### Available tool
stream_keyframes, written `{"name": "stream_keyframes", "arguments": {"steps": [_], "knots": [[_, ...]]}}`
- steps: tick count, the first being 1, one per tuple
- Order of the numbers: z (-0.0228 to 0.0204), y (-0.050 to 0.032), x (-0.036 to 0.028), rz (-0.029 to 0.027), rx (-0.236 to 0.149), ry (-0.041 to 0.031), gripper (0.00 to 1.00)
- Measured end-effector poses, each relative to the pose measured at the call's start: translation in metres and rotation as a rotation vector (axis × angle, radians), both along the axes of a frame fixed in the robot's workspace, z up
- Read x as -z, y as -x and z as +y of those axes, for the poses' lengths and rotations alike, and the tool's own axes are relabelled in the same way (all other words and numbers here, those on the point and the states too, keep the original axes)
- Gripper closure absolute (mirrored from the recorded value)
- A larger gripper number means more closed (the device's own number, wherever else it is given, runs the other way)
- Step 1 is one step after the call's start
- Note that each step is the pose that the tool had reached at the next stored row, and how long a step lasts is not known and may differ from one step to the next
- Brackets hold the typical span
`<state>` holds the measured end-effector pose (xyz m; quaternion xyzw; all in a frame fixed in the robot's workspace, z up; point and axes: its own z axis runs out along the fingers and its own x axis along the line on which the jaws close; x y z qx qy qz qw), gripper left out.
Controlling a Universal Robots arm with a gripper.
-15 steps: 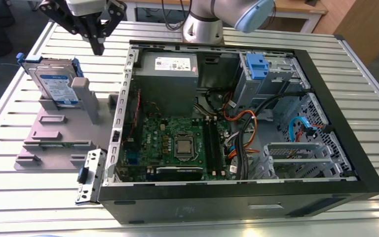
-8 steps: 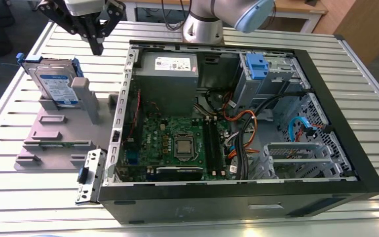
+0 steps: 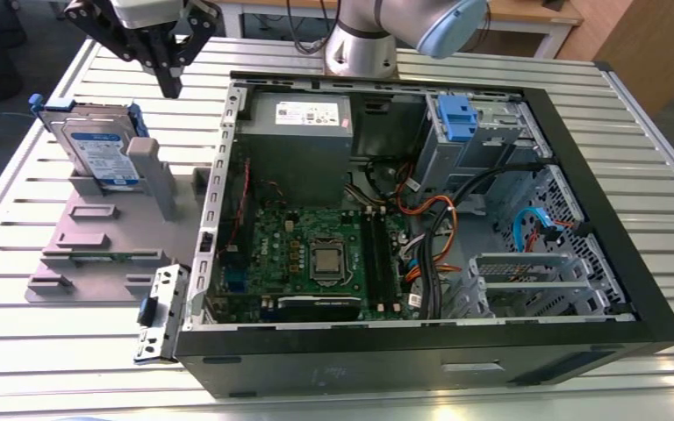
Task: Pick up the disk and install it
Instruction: 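Reach for the disk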
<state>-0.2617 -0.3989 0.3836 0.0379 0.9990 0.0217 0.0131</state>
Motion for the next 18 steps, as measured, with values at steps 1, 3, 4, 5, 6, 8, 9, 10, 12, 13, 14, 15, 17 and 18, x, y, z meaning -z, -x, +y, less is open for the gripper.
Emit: {"name": "stream_keyframes", "arguments": {"steps": [1, 3, 4, 5, 6, 8, 9, 10, 12, 13, 14, 15, 17, 18], "knots": [[0.0000, 0.0002, 0.0000, 0.0000, 0.000, 0.0000, 0.89], [0.0000, 0.0006, 0.0001, 0.0000, 0.000, 0.0000, 0.89], [0.0000, 0.0008, 0.0001, 0.0000, 0.000, 0.0000, 0.89], [0.0000, 0.0011, 0.0001, 0.0000, 0.000, 0.0000, 0.89], [0.0000, 0.0013, 0.0001, 0.0000, 0.000, 0.0000, 0.89], [0.0000, 0.0017, 0.0002, 0.0000, 0.000, 0.0000, 0.89], [0.0000, 0.0019, 0.0002, 0.0000, 0.000, 0.0000, 0.89], [0.0000, 0.0021, 0.0002, 0.0000, 0.000, 0.0000, 0.89], [0.0000, 0.0026, 0.0003, 0.0000, 0.000, 0.0000, 0.89], [0.0000, 0.0028, 0.0003, 0.0000, 0.000, 0.0000, 0.89], [0.0000, 0.0031, 0.0003, 0.0000, 0.000, 0.0000, 0.89], [0.0000, 0.0033, 0.0003, 0.0000, 0.000, 0.0000, 0.89], [0.0000, 0.0038, 0.0003, 0.0000, 0.000, 0.0000, 0.89], [0.0000, 0.0041, 0.0004, 0.0000, 0.000, 0.0000, 0.89]]}}
